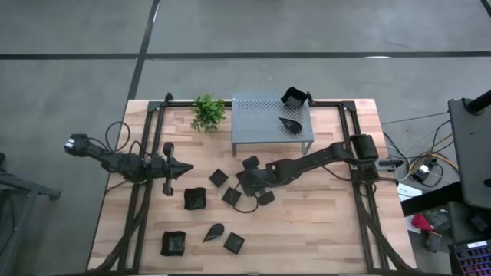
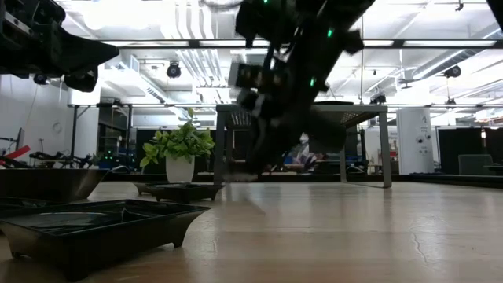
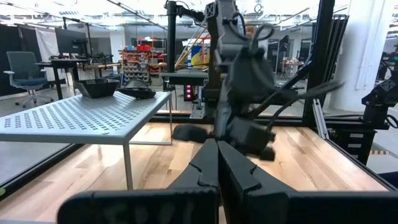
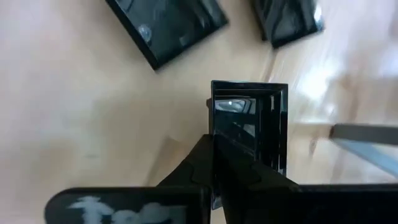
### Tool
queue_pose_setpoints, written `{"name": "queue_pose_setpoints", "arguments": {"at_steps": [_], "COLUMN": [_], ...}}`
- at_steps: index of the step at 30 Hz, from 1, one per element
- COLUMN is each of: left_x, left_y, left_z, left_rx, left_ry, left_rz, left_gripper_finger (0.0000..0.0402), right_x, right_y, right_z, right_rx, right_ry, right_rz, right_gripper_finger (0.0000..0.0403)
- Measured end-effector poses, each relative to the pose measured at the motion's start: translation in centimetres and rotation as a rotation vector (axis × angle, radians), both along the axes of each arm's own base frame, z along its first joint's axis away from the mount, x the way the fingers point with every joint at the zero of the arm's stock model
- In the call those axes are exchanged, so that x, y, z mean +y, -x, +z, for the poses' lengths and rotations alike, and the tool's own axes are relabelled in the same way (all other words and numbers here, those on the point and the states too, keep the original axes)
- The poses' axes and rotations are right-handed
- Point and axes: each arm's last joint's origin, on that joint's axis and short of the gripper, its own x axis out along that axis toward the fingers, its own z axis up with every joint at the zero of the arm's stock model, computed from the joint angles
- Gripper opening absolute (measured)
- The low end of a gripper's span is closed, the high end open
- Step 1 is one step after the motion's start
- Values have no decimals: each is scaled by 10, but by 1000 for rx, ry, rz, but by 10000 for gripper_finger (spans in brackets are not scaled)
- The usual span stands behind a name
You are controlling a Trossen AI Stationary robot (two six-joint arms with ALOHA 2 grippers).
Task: Pick & Place Mini shaped plates
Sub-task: Put the square plate on the shelf
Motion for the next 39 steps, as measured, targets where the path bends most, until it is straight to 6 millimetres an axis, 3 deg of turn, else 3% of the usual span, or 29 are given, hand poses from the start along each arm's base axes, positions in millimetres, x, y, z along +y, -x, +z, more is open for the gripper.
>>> {"name": "queue_pose_setpoints", "arguments": {"at_steps": [7,11,16,21,26,31,39], "left_x": [0,0,0,0,0,0,0], "left_y": [0,0,0,0,0,0,0], "left_z": [0,0,0,0,0,0,0], "left_rx": [0,1,1,1,1,1,1], "left_ry": [0,0,0,0,0,-1,-1], "left_rz": [0,0,0,0,0,0,0], "left_gripper_finger": [0,0,0,0,0,0,0], "right_x": [18,25,16,-6,-41,-74,-110], "right_y": [13,24,39,50,51,49,55], "right_z": [45,81,117,143,146,137,124], "right_rx": [-104,-205,-319,-386,-375,-311,-204], "right_ry": [-41,-72,30,90,119,174,178], "right_rz": [23,18,-75,-150,-238,-289,-386], "right_gripper_finger": [9,9,8,8,8,8,8]}}
